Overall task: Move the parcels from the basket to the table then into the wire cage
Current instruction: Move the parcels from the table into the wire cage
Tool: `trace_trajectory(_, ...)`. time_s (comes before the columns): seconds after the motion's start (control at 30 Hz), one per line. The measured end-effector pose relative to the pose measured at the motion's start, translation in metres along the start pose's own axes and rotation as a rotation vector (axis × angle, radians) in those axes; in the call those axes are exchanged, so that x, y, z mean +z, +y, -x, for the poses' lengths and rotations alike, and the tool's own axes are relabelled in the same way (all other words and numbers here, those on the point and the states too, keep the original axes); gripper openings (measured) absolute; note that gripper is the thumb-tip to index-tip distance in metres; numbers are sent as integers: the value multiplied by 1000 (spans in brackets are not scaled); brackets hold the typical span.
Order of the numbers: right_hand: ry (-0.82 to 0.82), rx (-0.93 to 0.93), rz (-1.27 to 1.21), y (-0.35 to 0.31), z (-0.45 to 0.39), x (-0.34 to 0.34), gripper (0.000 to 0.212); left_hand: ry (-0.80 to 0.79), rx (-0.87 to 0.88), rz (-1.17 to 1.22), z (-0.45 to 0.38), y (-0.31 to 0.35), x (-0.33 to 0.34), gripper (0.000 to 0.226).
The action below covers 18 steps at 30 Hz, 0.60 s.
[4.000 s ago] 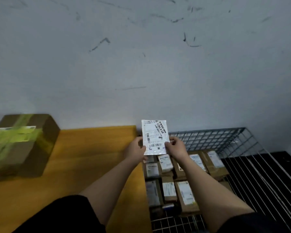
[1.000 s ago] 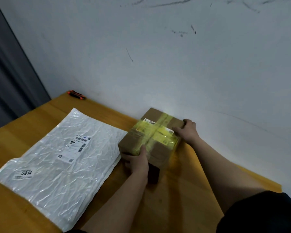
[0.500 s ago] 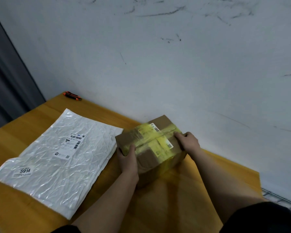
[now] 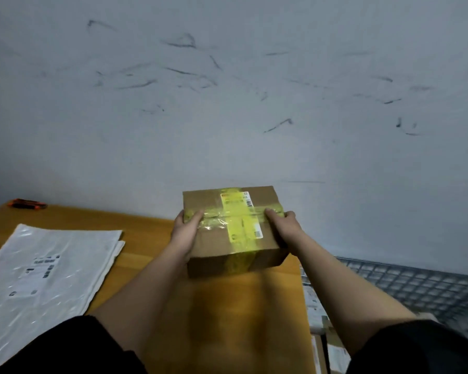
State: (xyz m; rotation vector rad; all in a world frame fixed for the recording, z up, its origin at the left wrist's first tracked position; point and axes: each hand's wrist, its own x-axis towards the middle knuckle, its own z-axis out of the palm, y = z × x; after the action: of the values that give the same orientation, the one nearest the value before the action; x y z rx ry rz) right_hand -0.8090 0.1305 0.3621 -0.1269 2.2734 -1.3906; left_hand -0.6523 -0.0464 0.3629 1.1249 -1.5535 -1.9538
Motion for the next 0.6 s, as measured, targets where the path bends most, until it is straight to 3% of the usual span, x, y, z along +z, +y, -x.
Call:
trace_trajectory(0.1, 62, 12, -55, 15, 19, -62, 78, -115, 7, -65, 3, -12, 40, 108)
trace_trajectory(0.17, 91, 15, -85, 35, 31, -108, 80, -165, 32, -92, 28, -18, 76, 114)
trace_trajectory(0.3, 98, 40, -128, 88, 65, -188, 73, -213, 51, -140, 99, -37, 144, 110)
trace_trajectory(0.43, 71, 93, -150, 145, 105, -255, 61, -230, 2, -168, 165, -73, 207, 78)
trace_trajectory(0.6, 79, 183, -143, 213, 137, -321, 52, -308, -133, -289, 225, -131, 263, 82)
